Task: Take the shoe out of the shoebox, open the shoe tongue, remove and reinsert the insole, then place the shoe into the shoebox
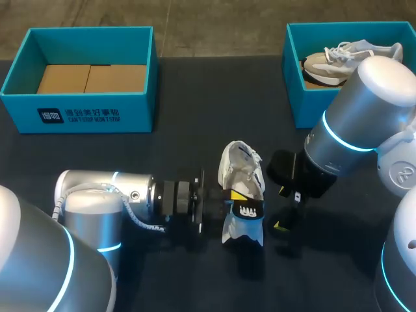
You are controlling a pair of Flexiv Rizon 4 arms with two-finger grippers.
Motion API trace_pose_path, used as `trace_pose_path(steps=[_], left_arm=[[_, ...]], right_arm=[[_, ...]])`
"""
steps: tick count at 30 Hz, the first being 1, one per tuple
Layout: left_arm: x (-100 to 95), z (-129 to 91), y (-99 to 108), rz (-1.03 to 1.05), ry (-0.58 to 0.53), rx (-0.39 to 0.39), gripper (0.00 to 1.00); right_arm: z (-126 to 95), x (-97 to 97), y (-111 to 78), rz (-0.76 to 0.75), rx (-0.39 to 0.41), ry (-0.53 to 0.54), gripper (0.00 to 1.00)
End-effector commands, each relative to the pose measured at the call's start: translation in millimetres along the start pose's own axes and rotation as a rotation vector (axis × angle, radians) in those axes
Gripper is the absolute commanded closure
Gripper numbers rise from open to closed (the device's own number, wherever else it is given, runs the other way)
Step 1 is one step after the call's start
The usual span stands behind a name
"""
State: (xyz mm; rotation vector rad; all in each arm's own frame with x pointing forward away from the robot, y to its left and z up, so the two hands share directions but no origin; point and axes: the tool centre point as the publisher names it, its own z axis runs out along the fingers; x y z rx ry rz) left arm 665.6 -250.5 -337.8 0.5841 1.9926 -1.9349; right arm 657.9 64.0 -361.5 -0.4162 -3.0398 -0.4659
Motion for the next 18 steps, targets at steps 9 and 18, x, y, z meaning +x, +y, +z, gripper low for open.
trace_pose_path(steps=[9,18], left_arm=[[0.3,0,-5,0.005,0.000,-0.010,0.74],[-0.8,0,-13,0.026,0.009,-0.026,0.70]], right_arm=[[1,1.0,0.0,0.001,0.001,-0.002,0.00],[1,1.0,0.0,0.001,0.001,-0.002,0.00]])
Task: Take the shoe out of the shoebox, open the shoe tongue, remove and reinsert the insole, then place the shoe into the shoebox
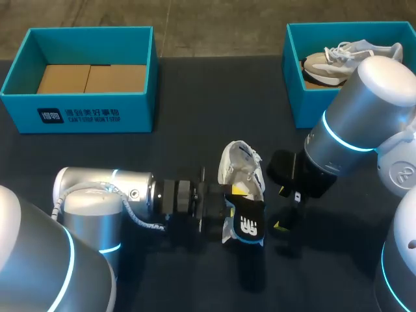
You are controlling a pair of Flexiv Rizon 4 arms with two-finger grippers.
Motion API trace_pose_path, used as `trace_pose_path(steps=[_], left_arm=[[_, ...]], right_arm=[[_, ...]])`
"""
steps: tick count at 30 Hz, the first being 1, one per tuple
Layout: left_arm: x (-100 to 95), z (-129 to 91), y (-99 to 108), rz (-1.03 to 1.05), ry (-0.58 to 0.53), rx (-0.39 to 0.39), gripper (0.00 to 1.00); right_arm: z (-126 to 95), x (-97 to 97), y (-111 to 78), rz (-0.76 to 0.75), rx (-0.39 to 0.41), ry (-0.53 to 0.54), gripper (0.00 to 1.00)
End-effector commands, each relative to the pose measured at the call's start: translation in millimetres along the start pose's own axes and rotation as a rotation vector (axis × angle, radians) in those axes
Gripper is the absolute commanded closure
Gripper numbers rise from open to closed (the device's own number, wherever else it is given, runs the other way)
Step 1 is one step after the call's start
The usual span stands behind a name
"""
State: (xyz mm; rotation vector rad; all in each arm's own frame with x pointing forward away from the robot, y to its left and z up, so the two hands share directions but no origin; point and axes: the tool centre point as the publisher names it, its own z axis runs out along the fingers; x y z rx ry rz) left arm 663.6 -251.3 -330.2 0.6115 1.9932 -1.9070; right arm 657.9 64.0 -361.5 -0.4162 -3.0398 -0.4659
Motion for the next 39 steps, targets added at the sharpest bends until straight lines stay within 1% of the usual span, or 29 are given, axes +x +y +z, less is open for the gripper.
trace_pose_path(steps=[1,3,16,23,31,39], left_arm=[[0.9,-1,-6,0.004,0.000,-0.016,0.70],[0.7,0,-7,0.007,0.000,-0.021,0.72],[-3.0,3,-15,0.017,0.022,-0.083,0.72],[-4.5,7,-18,0.012,0.044,-0.110,0.71],[-5.3,16,-17,0.009,0.064,-0.134,0.74],[-5.0,18,-13,0.000,0.080,-0.146,0.78]], right_arm=[[1,1.0,-0.1,0.001,0.001,-0.002,0.00],[1,1.0,-0.1,0.001,0.001,-0.002,0.00],[1,1.0,-0.1,0.001,0.001,-0.002,0.00],[1,1.0,-0.1,0.001,0.001,-0.002,0.00],[1,1.0,-0.1,0.001,0.001,-0.002,0.00],[1,1.0,-0.1,0.001,0.001,-0.002,0.00]])
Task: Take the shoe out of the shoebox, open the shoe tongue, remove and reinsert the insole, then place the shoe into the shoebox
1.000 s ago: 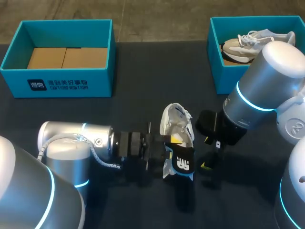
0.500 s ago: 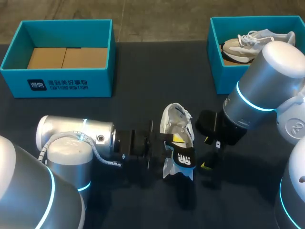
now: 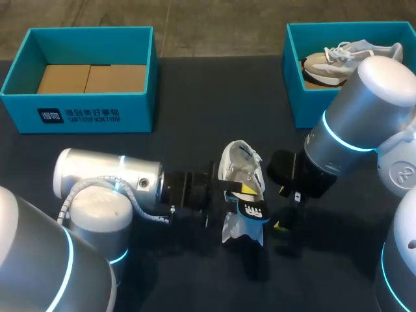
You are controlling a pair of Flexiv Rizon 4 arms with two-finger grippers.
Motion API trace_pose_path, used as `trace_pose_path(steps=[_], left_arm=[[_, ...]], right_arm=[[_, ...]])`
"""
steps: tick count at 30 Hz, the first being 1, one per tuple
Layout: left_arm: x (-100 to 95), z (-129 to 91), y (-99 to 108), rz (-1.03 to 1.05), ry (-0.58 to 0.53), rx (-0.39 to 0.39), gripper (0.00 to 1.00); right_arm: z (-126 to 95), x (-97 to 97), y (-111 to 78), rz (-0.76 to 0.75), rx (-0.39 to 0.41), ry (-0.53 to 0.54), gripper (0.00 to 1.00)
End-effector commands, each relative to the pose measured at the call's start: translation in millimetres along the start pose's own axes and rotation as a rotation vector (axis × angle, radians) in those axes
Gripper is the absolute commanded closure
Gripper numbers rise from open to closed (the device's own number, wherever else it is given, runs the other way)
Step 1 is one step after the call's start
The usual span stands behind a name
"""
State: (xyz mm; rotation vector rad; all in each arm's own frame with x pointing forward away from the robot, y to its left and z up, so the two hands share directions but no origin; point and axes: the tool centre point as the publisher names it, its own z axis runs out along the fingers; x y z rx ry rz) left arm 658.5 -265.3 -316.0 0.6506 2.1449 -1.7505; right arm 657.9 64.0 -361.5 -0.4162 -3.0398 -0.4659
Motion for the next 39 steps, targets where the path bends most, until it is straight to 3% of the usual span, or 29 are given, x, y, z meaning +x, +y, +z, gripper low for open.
trace_pose_path(steps=[1,3,4,17,39], left_arm=[[-1.0,5,2,-0.002,0.012,-0.009,0.80],[-0.8,4,4,-0.003,0.012,-0.011,0.90],[-0.4,4,5,-0.003,0.012,-0.011,1.00],[1.3,2,13,0.013,0.016,0.022,1.00],[-7.8,4,45,0.008,-0.008,-0.021,1.00]], right_arm=[[1,1.0,-0.1,0.001,0.001,-0.002,0.00],[1,1.0,-0.1,0.001,0.001,-0.002,0.00],[1,1.0,-0.1,0.001,0.001,-0.002,0.00],[1,1.0,-0.1,0.001,0.001,-0.002,0.00],[1,1.0,-0.1,0.001,0.001,-0.002,0.00]])
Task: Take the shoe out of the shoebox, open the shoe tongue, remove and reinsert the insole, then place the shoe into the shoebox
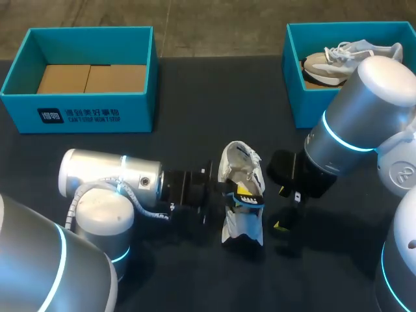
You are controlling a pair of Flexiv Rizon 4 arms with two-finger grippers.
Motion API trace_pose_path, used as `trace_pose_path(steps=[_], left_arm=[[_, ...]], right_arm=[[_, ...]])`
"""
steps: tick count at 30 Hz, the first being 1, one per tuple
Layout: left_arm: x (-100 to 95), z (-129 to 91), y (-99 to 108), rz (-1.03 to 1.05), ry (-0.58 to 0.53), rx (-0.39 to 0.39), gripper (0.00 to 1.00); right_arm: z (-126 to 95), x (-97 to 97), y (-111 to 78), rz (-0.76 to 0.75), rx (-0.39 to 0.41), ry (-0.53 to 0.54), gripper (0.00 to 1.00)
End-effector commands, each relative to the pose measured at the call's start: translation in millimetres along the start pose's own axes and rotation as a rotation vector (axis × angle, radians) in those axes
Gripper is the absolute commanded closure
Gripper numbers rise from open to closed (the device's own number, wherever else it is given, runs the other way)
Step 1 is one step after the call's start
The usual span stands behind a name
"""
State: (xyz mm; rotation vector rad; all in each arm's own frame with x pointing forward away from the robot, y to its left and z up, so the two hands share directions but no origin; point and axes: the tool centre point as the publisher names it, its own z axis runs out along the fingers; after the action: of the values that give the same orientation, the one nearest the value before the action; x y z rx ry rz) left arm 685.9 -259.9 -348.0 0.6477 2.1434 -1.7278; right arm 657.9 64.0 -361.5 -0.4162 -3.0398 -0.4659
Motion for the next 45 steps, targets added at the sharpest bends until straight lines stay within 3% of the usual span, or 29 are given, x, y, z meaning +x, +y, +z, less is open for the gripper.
trace_pose_path(steps=[1,10,13,28,45], left_arm=[[-1.1,4,3,-0.002,0.000,-0.006,1.00],[2.1,0,-6,0.005,-0.011,0.019,1.00],[3.1,-1,-10,0.008,-0.014,0.025,0.87],[7.2,-3,-24,0.051,-0.049,0.042,0.72],[7.1,-4,-44,0.108,-0.096,0.057,0.73]], right_arm=[[1,1.0,0.0,0.001,0.001,-0.002,0.00],[1,1.0,0.0,0.001,0.001,-0.002,0.00],[1,1.0,0.0,0.001,0.001,-0.002,0.00],[1,1.0,0.0,0.001,0.001,-0.002,0.00],[1,1.0,0.0,0.001,0.001,-0.002,0.00]])
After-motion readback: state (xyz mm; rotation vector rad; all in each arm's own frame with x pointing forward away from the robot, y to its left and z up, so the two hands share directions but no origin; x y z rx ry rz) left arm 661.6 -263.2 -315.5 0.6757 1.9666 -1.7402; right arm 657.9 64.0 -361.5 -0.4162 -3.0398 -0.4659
